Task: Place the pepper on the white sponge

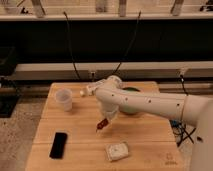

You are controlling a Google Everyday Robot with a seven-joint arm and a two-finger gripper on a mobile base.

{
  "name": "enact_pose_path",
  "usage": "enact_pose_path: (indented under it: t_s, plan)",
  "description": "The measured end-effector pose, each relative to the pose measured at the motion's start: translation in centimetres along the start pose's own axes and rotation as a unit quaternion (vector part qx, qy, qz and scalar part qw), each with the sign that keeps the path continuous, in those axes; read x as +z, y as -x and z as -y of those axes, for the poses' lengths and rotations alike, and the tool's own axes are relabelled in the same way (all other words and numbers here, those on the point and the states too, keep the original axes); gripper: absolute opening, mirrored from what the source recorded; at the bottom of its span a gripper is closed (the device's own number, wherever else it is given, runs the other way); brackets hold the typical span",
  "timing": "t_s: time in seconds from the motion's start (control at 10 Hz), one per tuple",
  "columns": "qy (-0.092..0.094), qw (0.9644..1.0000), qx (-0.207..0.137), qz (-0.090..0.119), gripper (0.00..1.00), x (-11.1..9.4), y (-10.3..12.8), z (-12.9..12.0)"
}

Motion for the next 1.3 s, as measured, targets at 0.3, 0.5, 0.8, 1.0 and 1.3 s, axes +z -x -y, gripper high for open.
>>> enact_pose_path:
  t_s: [0.3, 0.5, 0.8, 1.0, 1.3]
  plan:
    - [-0.006, 1.0, 0.004, 0.006, 0.0, 0.1, -0.1, -2.8]
    - [-0.008, 0.9999, 0.003, 0.012, 0.0, 0.2, 0.0, -4.0]
    - [-0.01, 0.9997, 0.003, 0.02, 0.0, 0.4, 0.4, -6.3]
    - [-0.01, 0.9997, -0.001, 0.023, 0.0, 0.5, 0.5, -7.2]
    - [-0.01, 0.9995, -0.002, 0.031, 0.0, 0.7, 0.5, -8.3]
